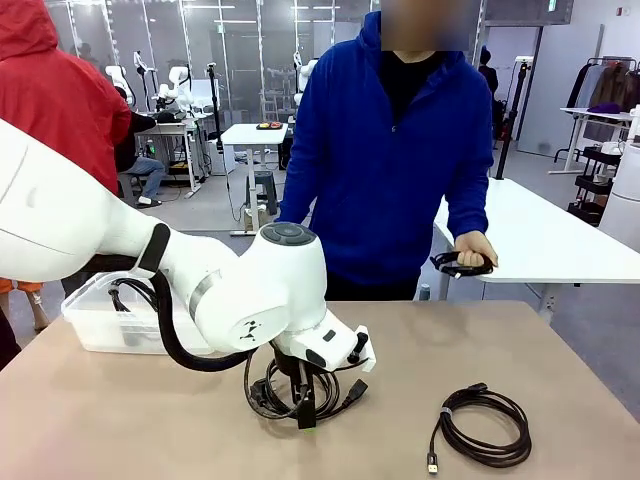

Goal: Organize and store the cables.
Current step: Place the Power Cable into the Organizing box.

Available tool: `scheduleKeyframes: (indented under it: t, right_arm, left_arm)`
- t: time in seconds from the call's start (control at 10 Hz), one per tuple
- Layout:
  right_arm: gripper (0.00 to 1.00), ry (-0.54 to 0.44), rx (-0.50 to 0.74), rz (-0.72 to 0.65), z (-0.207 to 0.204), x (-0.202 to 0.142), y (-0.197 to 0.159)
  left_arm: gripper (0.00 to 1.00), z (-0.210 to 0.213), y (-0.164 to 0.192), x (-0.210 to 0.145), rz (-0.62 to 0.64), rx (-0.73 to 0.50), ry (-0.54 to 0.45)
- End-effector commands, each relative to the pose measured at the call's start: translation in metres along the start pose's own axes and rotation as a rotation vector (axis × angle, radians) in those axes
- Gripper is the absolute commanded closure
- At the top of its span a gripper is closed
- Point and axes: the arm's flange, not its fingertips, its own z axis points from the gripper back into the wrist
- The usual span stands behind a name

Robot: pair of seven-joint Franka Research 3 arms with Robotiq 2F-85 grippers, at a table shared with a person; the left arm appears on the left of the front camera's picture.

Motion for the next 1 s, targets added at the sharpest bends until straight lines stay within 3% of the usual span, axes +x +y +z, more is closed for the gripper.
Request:
scheduleKeyframes:
  t: [0.0,0.2,0.3,0.4,0.6,0.9]
  right_arm:
    - [0.0,-0.012,-0.002,0.011,0.002,0.001,0.0]
    - [0.0,-0.012,-0.002,0.011,0.002,0.001,0.0]
    - [0.0,-0.012,-0.002,0.011,0.002,0.001,0.0]
    - [0.0,-0.012,-0.002,0.011,0.002,0.001,0.0]
    - [0.0,-0.012,-0.002,0.011,0.002,0.001,0.0]
    - [0.0,-0.012,-0.002,0.011,0.002,0.001,0.0]
  left_arm:
    - [0.0,-0.009,0.01,0.011,0.021,0.018,0.063]
    - [0.0,-0.02,0.009,0.015,0.0,-0.018,0.076]
    - [0.19,-0.021,0.01,0.016,-0.002,-0.024,0.081]
    - [0.59,-0.021,0.01,0.016,0.003,-0.038,0.104]
    - [1.0,-0.016,0.01,0.016,-0.007,-0.048,0.091]
    - [0.97,-0.01,0.008,0.021,-0.017,-0.103,0.029]
